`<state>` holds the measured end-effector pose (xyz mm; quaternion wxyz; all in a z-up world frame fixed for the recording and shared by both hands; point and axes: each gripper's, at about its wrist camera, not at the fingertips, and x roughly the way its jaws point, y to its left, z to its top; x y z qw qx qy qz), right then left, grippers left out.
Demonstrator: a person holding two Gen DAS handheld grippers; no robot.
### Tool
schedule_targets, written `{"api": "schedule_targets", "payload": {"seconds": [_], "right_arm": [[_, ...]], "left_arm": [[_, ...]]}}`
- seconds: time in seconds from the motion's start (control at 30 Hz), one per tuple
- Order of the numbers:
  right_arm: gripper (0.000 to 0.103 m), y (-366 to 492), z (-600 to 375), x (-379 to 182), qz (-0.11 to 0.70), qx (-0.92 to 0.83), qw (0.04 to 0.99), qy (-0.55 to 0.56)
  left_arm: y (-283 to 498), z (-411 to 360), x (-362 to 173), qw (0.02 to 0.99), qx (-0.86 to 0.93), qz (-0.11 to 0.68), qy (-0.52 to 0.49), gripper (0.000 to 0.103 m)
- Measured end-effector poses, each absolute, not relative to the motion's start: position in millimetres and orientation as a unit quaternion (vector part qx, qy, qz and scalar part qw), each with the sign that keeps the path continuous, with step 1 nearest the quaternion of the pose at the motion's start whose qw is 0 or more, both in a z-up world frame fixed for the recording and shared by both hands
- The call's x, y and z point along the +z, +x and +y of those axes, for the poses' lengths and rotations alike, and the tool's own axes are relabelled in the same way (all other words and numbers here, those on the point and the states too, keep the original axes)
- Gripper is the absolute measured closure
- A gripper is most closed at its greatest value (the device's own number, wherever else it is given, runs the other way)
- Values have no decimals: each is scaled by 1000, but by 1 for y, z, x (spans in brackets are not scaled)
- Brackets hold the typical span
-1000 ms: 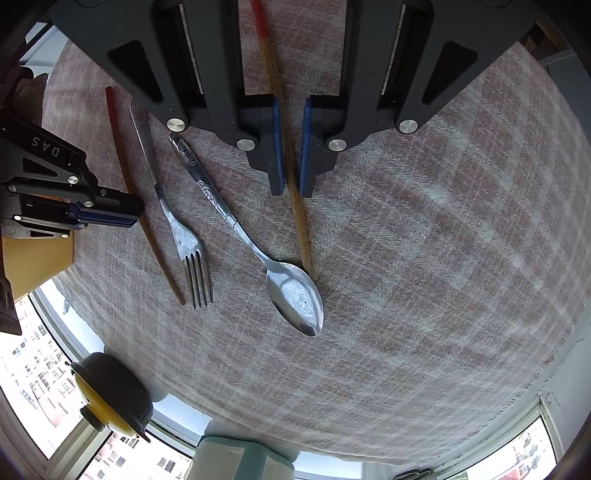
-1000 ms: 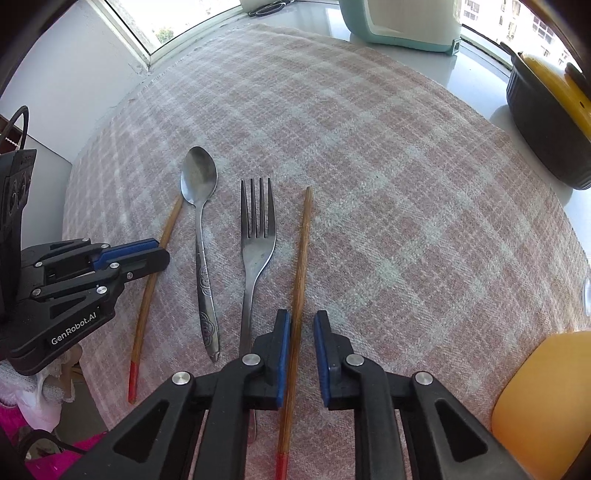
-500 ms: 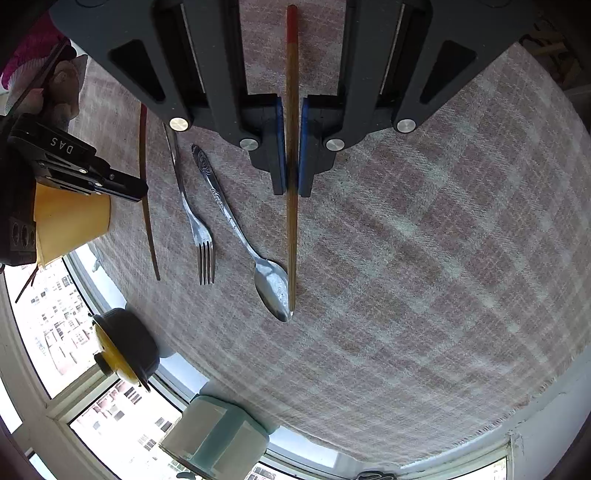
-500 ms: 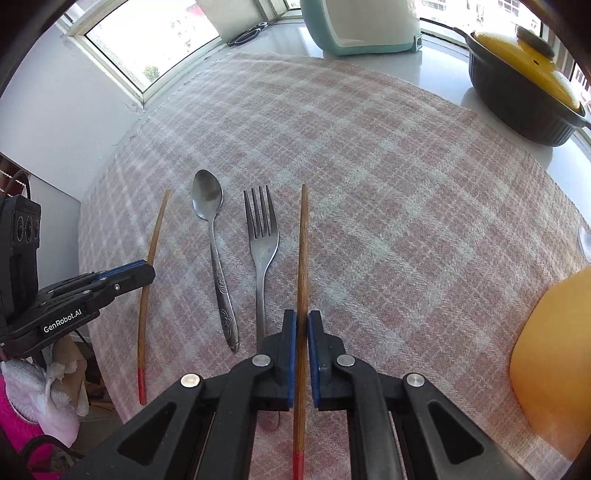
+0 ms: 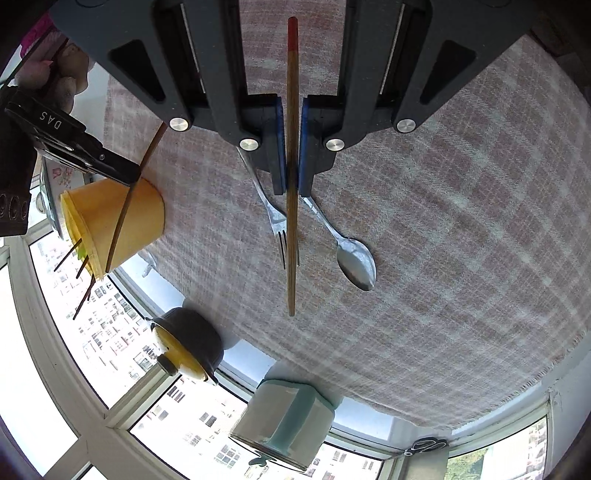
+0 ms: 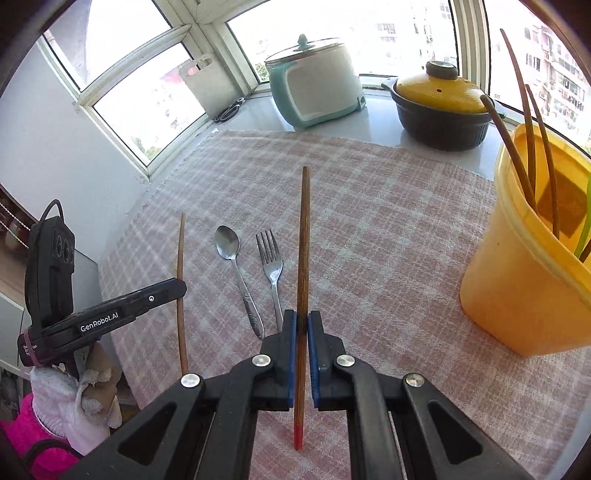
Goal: Organize utensils
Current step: 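Lift both held chopsticks and carry them over the yellow container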
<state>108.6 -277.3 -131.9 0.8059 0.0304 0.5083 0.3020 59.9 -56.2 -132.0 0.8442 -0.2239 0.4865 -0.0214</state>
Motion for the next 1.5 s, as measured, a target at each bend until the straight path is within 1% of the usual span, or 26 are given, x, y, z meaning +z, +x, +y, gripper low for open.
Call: {"api": "schedule_targets", "payload": {"seconds": [0.3,0.47,0.83,1.17,1.5], "right_arm": [[100,103,-306,-100,485,290,824,30],[100,103,-324,-89,478,281,832,33],[100,98,-336,-79,464,275,841,38],[100,88,-356,-41,434,272,858,45],[100,78,-403,7,403,251,878,60]], "left_arm": [[75,-100,-104,861,-81,469,-180,99],[79,-123,-93,865,-106,459,-173,99],[84,-135,-78,872,-115,447,-164,99],[99,-148,-35,893,-140,399,-153,99],[127,-197,10,903,-194,357,-141,99]]}}
